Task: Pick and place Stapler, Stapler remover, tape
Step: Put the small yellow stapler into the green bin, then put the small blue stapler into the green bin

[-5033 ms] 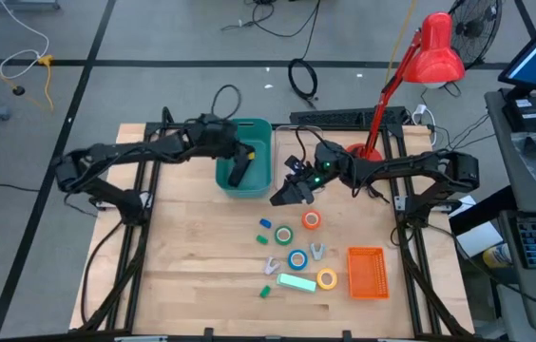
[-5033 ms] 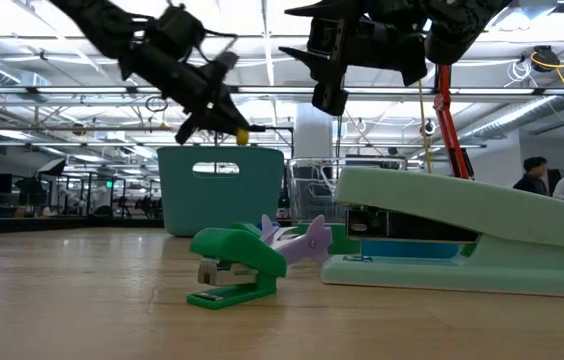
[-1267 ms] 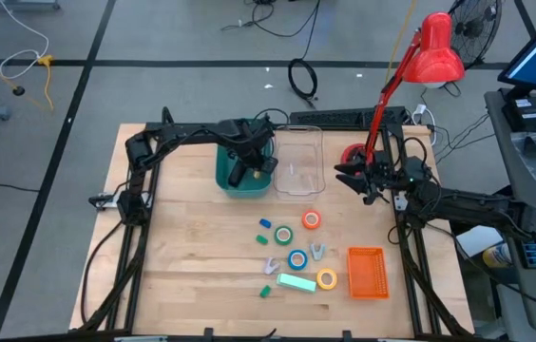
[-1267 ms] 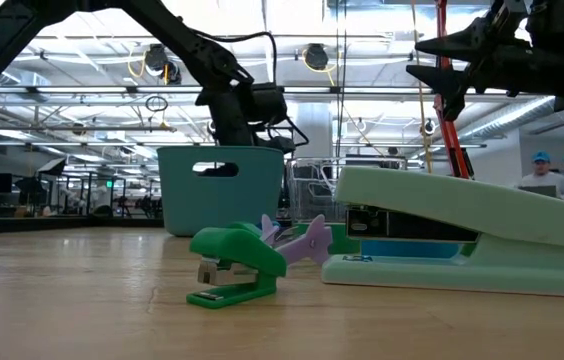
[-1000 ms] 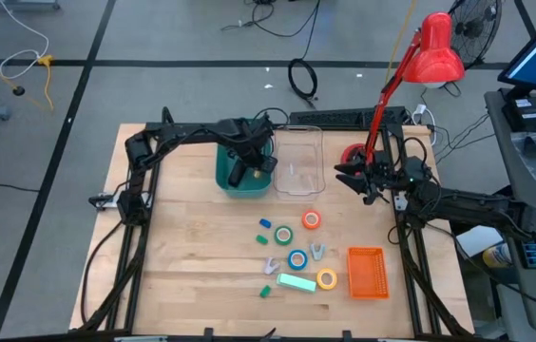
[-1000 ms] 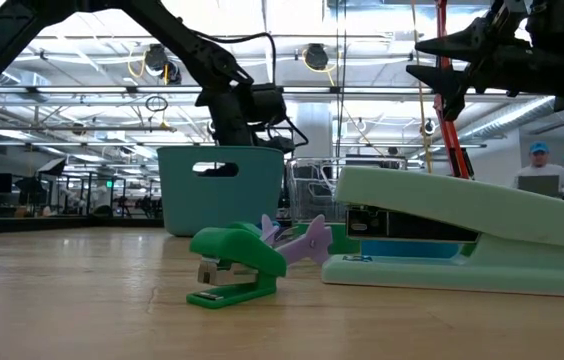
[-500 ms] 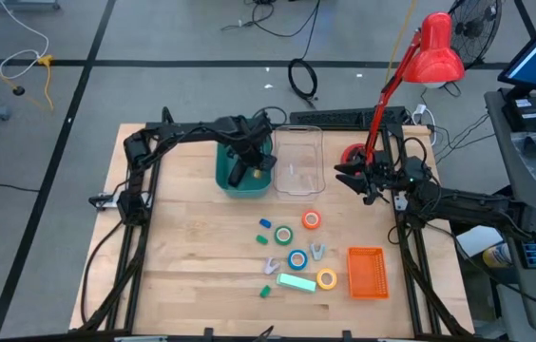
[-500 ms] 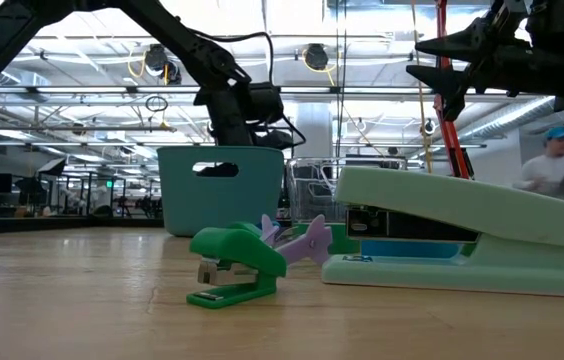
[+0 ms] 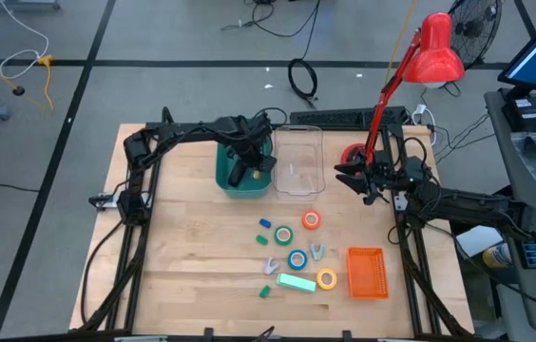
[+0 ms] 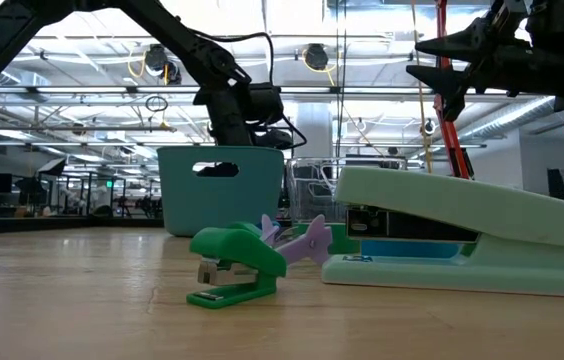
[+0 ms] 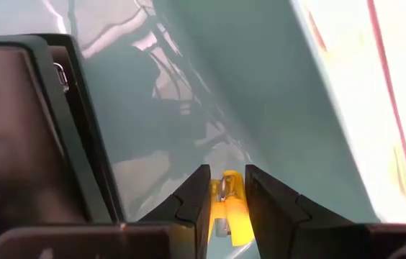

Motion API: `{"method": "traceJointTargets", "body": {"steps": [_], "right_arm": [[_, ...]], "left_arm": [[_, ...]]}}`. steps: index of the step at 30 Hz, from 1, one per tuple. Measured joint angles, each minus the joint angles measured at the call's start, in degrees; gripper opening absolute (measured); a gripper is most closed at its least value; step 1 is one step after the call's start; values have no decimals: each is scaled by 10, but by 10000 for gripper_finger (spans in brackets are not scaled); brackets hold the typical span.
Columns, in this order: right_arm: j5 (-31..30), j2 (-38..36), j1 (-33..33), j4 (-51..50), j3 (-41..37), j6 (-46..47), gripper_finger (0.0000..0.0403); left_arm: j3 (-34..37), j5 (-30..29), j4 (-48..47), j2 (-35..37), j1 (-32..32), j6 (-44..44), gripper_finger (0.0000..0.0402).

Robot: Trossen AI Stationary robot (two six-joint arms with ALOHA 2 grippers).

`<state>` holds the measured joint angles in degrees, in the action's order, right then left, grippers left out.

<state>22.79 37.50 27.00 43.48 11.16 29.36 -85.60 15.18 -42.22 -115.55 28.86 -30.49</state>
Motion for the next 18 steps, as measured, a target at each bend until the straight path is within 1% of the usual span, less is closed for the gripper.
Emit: {"method": "traceJointTargets", "body": {"steps": [3,5,10,13,18], "right_arm": [[0,0,0,0,0,2,171],[0,0,0,0,0,4,171],[0,0,0,0,0,5,171],[0,0,0,0,0,5,171],[0,0,0,0,0,5,171]], "left_arm": [[0,7,0,0,0,4,88],[0,7,0,0,0,16,104],[0,-15,1,0,0,13,181],[0,-18,1,0,0,-1,226],[0,-17,-3,10,2,-1,274]]}}
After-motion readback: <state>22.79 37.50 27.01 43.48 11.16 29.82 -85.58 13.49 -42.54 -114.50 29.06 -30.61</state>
